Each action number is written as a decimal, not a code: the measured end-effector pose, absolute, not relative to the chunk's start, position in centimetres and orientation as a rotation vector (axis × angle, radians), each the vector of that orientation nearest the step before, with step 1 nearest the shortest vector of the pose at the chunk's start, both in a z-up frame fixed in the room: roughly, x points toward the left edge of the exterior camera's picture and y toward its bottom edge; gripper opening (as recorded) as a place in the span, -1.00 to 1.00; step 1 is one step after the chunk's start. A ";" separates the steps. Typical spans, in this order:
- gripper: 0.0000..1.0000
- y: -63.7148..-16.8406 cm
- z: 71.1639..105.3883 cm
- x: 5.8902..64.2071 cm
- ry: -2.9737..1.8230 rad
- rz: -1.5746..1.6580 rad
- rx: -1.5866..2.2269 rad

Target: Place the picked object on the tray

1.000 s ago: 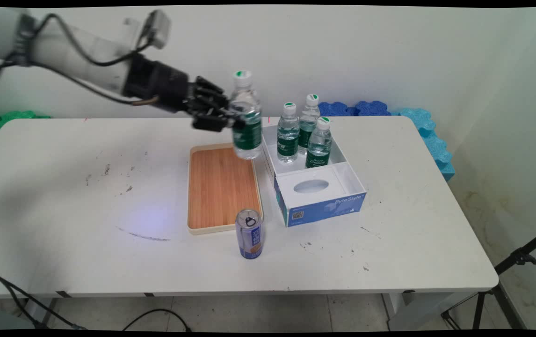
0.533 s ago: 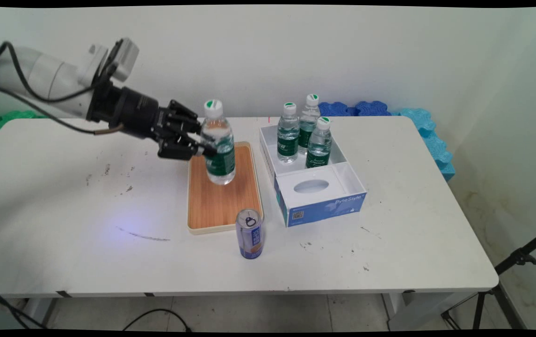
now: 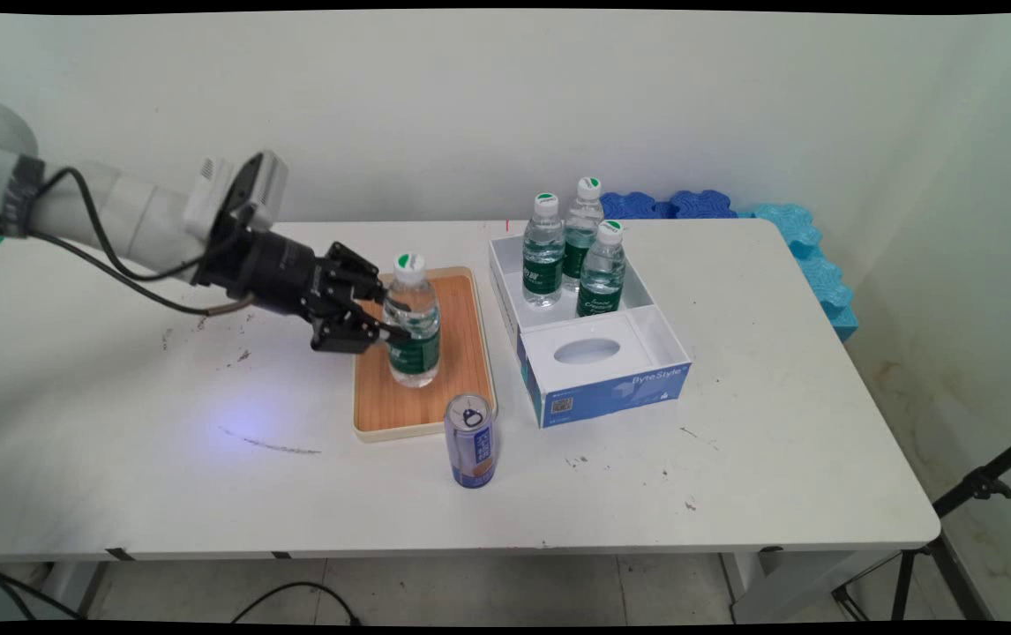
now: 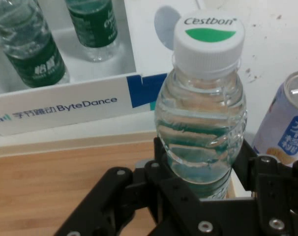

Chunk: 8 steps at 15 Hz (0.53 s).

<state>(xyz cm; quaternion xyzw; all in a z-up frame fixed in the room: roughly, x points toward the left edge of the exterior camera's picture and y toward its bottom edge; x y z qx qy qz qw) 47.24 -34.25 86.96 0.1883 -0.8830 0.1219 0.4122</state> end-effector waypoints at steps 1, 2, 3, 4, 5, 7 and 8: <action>-1.00 -34.2 86.4 47.1 -2.224 0.306 0.473; -1.00 -34.2 85.8 46.9 -2.224 0.308 0.472; -1.00 -34.3 85.4 46.7 -2.222 0.309 0.474; -1.00 -34.3 85.0 46.5 -2.219 0.311 0.476; -1.00 -34.4 84.7 46.4 -2.215 0.315 0.480; -1.00 -34.5 84.2 46.3 -2.206 0.323 0.489; -1.00 -34.6 84.0 46.2 -2.203 0.325 0.494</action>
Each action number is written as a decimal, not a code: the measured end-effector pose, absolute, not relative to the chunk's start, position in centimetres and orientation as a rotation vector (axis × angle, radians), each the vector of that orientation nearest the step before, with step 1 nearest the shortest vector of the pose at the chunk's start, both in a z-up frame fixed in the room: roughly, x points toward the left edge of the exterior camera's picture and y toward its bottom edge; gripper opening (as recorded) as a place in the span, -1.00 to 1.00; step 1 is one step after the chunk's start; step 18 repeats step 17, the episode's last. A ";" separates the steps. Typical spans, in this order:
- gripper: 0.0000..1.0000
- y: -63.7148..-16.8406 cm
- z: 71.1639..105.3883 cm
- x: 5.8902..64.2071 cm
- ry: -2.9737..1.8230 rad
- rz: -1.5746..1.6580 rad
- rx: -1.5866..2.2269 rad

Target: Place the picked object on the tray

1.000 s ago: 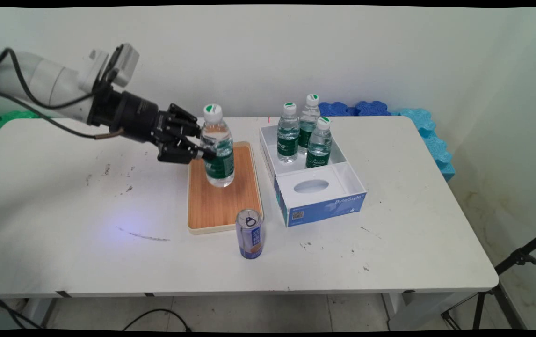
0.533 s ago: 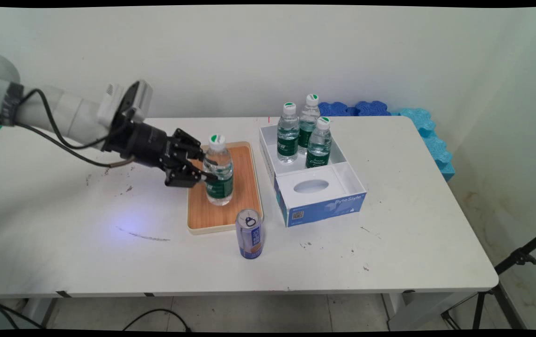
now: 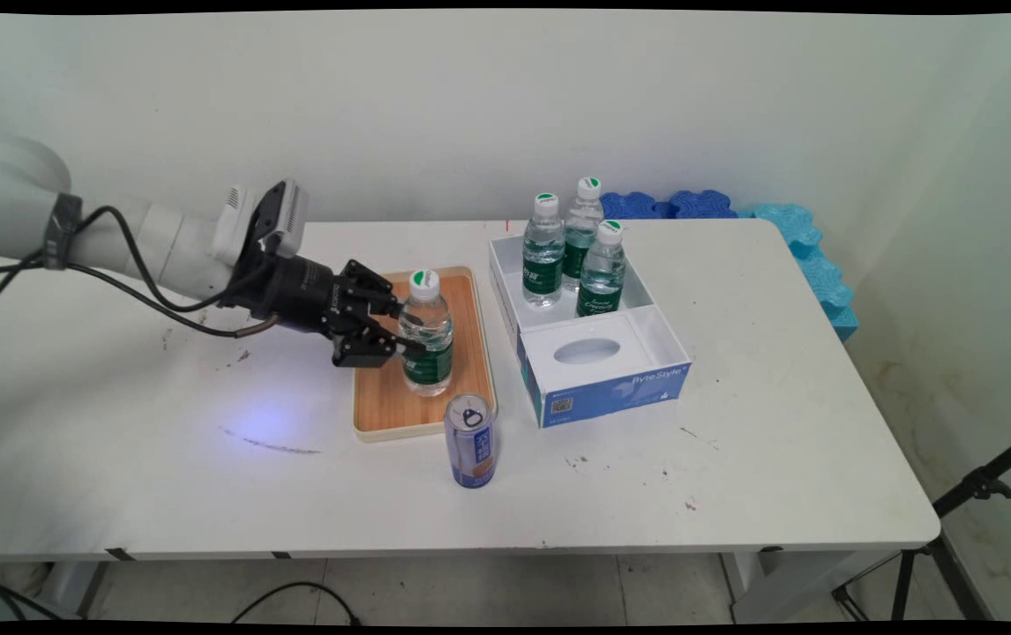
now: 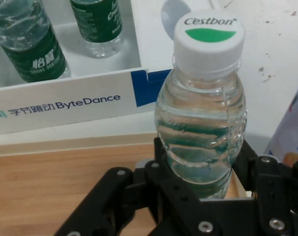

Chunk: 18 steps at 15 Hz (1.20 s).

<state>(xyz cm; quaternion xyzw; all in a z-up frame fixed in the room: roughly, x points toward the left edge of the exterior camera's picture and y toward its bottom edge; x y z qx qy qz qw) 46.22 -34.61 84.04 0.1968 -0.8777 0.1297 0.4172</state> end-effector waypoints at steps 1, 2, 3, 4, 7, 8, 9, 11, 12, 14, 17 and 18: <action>-1.00 -34.7 83.7 46.1 -2.197 0.329 0.501; -1.00 -34.8 83.5 46.1 -2.191 0.332 0.510; -1.00 -34.9 83.2 46.0 -2.185 0.333 0.521; -1.00 -34.9 82.9 45.9 -2.177 0.333 0.534; -1.00 -35.0 82.1 45.5 -2.154 0.329 0.570; -1.00 -35.0 81.8 45.4 -2.147 0.329 0.579; -1.00 -35.0 81.6 45.3 -2.140 0.328 0.589; -1.00 -35.1 81.1 45.1 -2.130 0.327 0.602; -1.00 -35.1 80.9 45.0 -2.126 0.327 0.608; 1.00 -35.0 80.5 44.9 -2.122 0.328 0.612; 1.00 -34.9 80.0 44.8 -2.124 0.326 0.614; 1.00 -34.9 80.0 44.8 -2.124 0.326 0.614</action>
